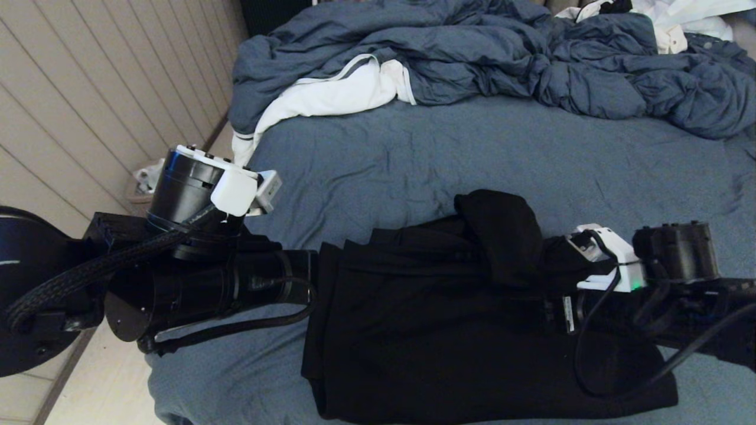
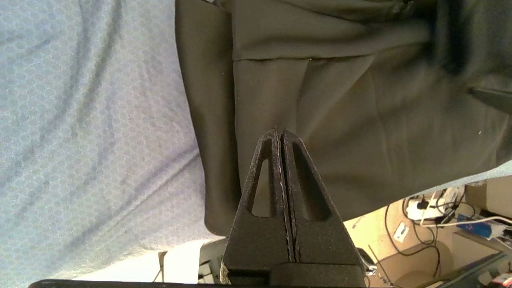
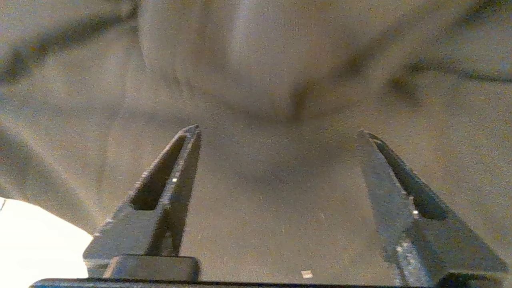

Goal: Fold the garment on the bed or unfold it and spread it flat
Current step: Fold the black sweatshirt

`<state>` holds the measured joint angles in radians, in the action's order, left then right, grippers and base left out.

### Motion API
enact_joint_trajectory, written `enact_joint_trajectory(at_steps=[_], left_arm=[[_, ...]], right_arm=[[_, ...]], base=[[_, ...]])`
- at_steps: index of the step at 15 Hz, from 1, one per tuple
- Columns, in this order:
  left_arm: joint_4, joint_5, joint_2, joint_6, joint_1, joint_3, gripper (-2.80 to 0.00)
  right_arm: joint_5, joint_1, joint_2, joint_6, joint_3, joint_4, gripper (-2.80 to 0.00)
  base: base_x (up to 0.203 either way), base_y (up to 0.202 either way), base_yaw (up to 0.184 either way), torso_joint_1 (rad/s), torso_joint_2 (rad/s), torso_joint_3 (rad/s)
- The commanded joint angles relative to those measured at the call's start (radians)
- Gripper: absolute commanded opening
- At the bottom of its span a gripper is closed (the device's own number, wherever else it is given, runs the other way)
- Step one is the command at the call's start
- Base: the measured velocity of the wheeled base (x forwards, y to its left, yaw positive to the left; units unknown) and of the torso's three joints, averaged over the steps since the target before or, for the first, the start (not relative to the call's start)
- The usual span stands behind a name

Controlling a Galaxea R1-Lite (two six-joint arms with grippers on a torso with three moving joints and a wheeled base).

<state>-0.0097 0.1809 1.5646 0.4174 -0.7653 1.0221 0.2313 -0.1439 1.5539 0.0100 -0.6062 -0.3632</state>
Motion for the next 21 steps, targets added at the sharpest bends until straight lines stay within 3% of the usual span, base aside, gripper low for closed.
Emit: enact_joint_trajectory(at_steps=[1,6,9,12,17,21], left_arm=[[-0.001,0.002,0.016,0.003,0.0,0.005,-2.8],[-0.001,0.0,0.026,0.003,0.0,0.034,-2.8],[0.0,0.003,0.025,0.0,0.0,0.066,-2.8],[0.005,0.007,0.021,-0.004,0.0,0.11,-2.8],[0.04,0.015,0.12,-0.008,0.001,0.234,-2.8],[0.104,0.092,0.242,0.003,-0.017,0.299,-2.8]], right_arm=[[0.003,0.021,-0.07,-0.001,0.03,-0.001,0.0],[0.002,0.02,-0.089,0.004,0.026,-0.001,0.0],[-0.005,0.024,-0.12,0.019,-0.034,0.006,0.0],[-0.006,0.023,-0.156,0.023,-0.132,0.098,0.0],[-0.007,0.022,-0.003,0.045,-0.41,0.21,0.0],[-0.039,0.021,0.192,0.102,-0.713,0.423,0.0]], base=[[0.0,0.0,0.0,0.0,0.0,0.0],[0.0,0.0,0.0,0.0,0.0,0.0],[0.0,0.0,0.0,0.0,0.0,0.0],[0.0,0.0,0.0,0.0,0.0,0.0],[0.0,0.0,0.0,0.0,0.0,0.0],[0.0,0.0,0.0,0.0,0.0,0.0]])
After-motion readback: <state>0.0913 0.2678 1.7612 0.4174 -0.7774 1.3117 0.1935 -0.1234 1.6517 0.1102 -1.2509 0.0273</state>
